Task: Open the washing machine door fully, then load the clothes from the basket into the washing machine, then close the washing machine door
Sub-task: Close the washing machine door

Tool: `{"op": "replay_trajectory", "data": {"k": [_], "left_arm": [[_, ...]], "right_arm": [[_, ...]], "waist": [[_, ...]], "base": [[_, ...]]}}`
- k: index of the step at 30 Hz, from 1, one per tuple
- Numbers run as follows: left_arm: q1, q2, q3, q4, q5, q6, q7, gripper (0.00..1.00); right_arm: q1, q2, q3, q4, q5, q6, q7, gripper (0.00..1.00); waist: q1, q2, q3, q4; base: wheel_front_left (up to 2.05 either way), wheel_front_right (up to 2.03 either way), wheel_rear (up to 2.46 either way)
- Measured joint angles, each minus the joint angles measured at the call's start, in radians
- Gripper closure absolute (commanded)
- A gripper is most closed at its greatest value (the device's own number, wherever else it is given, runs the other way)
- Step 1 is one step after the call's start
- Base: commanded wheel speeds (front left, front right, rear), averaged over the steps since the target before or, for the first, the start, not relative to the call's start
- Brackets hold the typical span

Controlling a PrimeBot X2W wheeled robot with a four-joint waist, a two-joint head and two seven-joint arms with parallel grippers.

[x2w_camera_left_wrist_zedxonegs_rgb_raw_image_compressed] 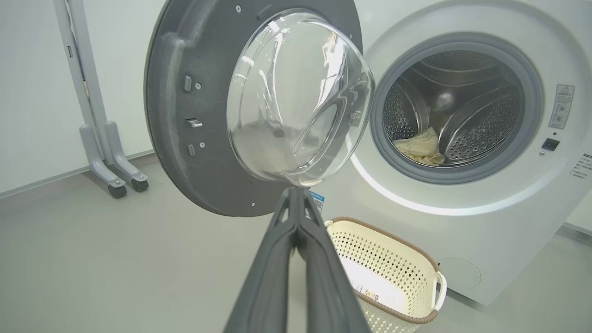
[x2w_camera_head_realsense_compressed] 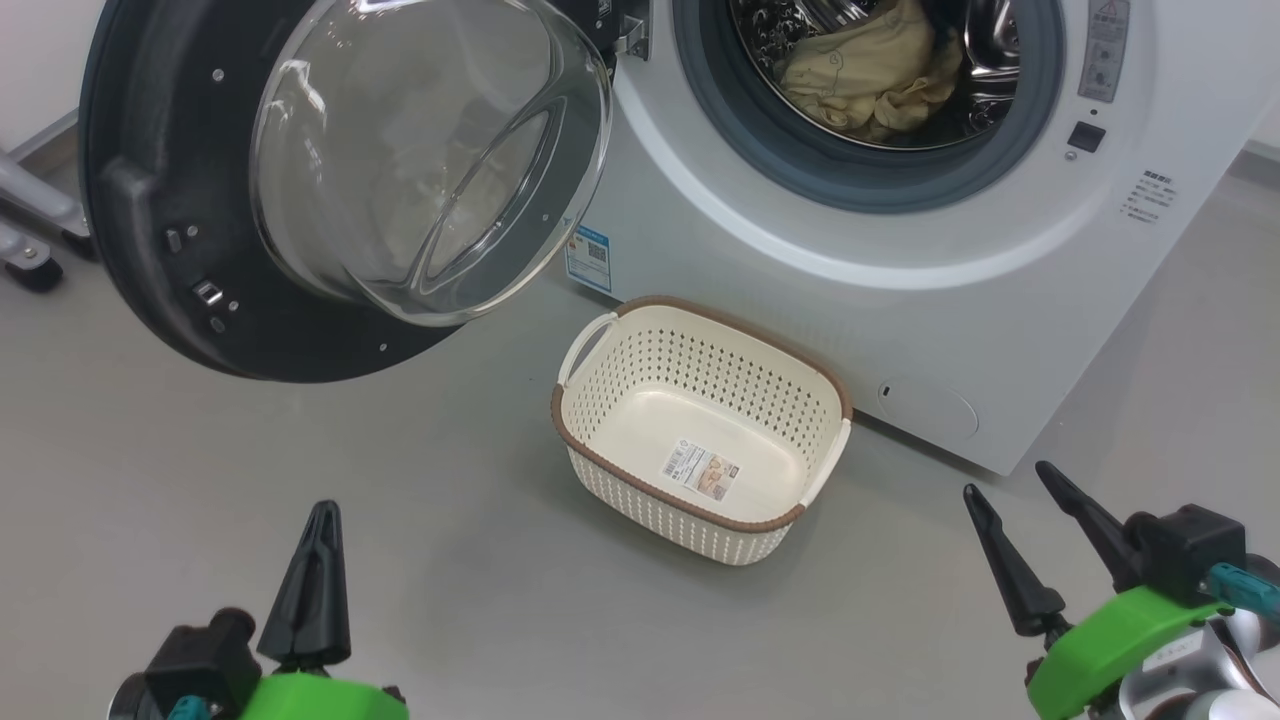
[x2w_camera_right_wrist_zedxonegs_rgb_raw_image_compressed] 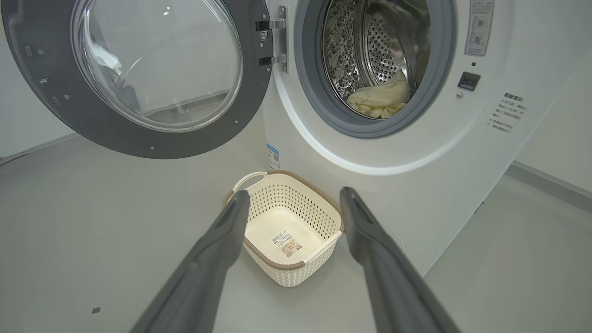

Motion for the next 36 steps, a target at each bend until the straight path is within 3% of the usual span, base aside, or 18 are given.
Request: {"op": "replay_trajectory", "data": {"k": [7, 12, 14, 18, 22, 25, 30, 36], "left_arm": [[-0.010, -0.021, 0.040, -0.087, -0.098, -0.074, 0.000, 1.00], [-0.099, -0.049, 0.118, -0.159, -0.287, -0.153, 0.003, 1.00], [-0.181, -0.042, 0.181, -0.182, -0.408, -0.191, 0.050, 1.00], [-0.277, -0.031, 0.284, -0.153, -0.625, -0.220, 0.135, 1.00], [-0.384, -0.028, 0.417, -0.050, -0.903, -0.220, 0.237, 1.00], [-0.477, 0.015, 0.505, 0.050, -1.044, -0.199, 0.312, 1.00], [-0.598, 0.089, 0.624, 0.229, -1.212, -0.147, 0.411, 1.00], [-0.662, 0.129, 0.717, 0.401, -1.329, -0.095, 0.472, 1.00]], "right_arm": [[0.000, 0.000, -0.001, -0.002, 0.000, 0.000, 0.000, 0.00], [0.000, 0.000, -0.005, -0.008, 0.000, 0.000, 0.008, 0.00], [0.000, 0.000, -0.005, -0.013, 0.000, 0.000, 0.009, 0.00], [0.001, 0.000, -0.006, -0.016, 0.000, 0.000, 0.018, 0.00], [0.001, 0.000, -0.007, -0.016, 0.006, 0.000, 0.018, 0.00], [0.001, 0.000, -0.001, -0.016, 0.006, 0.000, 0.019, 0.00], [0.001, -0.008, 0.006, -0.015, 0.008, 0.000, 0.028, 0.00], [0.001, -0.024, 0.020, -0.016, 0.017, 0.000, 0.039, 0.00]], "waist": [[0.0000, 0.0000, 0.007, 0.002], [0.0000, 0.0000, 0.016, 0.004], [0.0000, 0.0000, 0.017, 0.003], [0.0000, 0.0000, 0.018, -0.007], [0.0000, 0.0000, 0.022, -0.027], [0.0000, 0.0000, 0.027, -0.046], [0.0000, 0.0000, 0.041, -0.087], [0.0000, 0.0000, 0.057, -0.128]], "base": [[0.00, 0.00, 0.00], [0.00, 0.00, 0.00], [0.00, 0.00, 0.00], [0.00, 0.00, 0.00], [0.00, 0.00, 0.00], [0.00, 0.00, 0.00], [0.00, 0.00, 0.00], [0.00, 0.00, 0.00]]}}
